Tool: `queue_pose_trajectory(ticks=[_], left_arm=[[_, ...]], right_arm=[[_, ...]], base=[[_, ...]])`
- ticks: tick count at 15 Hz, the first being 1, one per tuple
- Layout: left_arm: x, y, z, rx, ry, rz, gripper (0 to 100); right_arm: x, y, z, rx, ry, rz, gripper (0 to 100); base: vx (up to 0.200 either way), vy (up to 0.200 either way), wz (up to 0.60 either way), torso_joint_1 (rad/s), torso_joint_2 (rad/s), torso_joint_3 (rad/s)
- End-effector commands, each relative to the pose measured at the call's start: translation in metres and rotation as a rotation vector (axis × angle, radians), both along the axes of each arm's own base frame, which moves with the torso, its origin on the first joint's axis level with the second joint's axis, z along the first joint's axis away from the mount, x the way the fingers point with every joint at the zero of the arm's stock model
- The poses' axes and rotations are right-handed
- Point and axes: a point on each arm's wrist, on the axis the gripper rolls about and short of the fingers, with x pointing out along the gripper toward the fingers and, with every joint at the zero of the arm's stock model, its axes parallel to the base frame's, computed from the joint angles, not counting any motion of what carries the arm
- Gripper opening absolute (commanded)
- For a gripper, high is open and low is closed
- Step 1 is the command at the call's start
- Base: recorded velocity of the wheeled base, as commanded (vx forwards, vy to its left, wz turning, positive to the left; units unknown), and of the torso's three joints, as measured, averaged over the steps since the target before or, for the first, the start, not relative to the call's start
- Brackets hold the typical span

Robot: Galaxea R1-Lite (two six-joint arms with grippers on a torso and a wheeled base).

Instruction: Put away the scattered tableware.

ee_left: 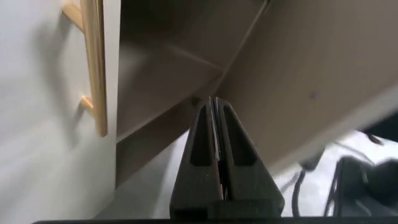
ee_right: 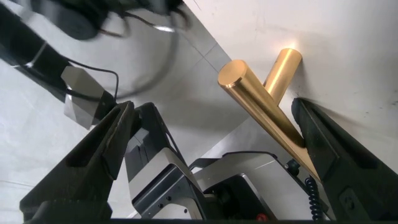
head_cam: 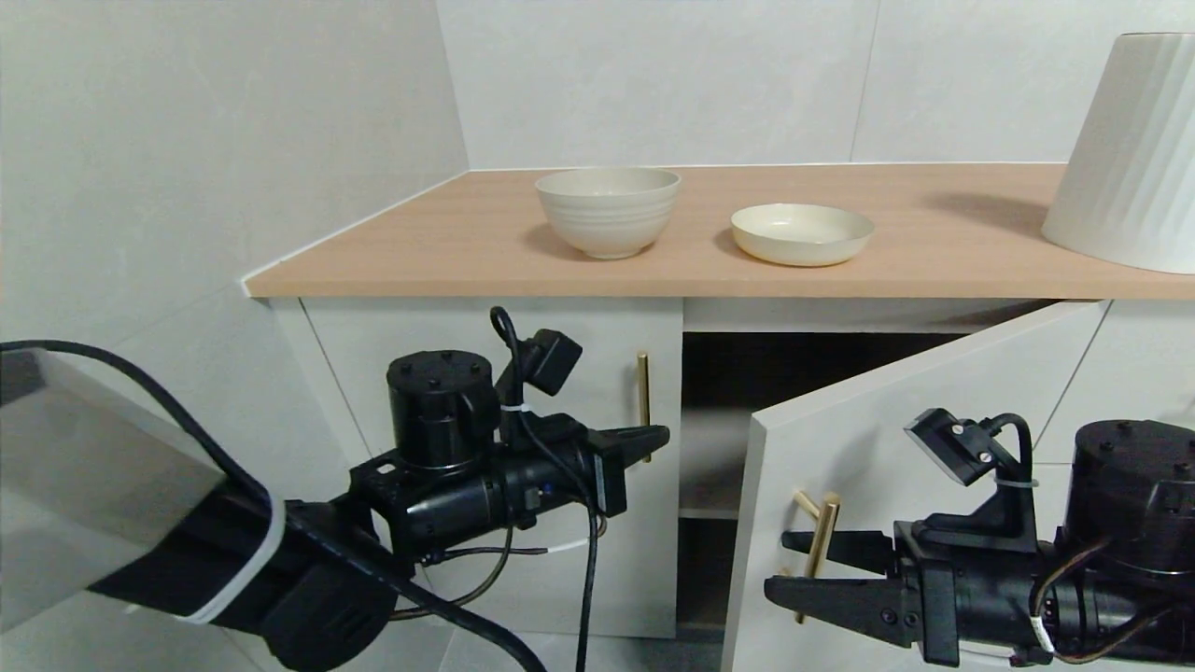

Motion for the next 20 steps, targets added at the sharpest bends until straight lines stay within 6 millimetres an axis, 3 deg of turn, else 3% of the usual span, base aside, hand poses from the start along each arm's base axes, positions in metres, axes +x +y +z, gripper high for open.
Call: queue_pose_trajectory(ticks=[1,6,9,13,15,20], left_arm=[[-0.001,-0.023,-0.028,-0.017,0.053,-0.036,0],[0.0,-0.048,-0.041,0.002,0.073,-0.073,0],[-0.002,-0.058,-0.035,-0.013,0.049,-0.093,0],[-0.024,-0.081,-0.034,-0.011,0.038,-0.177,0],[-0.025,-0.082,-0.035,-0.01,0.039,-0.181,0],[-0.026,-0.082,-0.032,-0.015,0.033,-0.18,0]], right_arm=[[0.001,0.0,-0.002,-0.004,0.004,-0.002,100],[0.001,0.0,-0.001,-0.002,-0.001,-0.004,100],[0.001,0.0,-0.001,-0.004,-0.003,-0.003,100],[0.001,0.0,-0.001,-0.01,-0.008,-0.031,100],[0.003,-0.002,0.0,-0.016,-0.02,-0.083,100],[-0.005,-0.032,0.004,-0.042,-0.103,-0.189,100]], base=[[0.0,0.0,0.0,0.0,0.0,0.0],[0.0,0.0,0.0,0.0,0.0,0.0],[0.0,0.0,0.0,0.0,0.0,0.0],[0.0,0.0,0.0,0.0,0.0,0.0],[0.0,0.0,0.0,0.0,0.0,0.0],[0.0,0.0,0.0,0.0,0.0,0.0]])
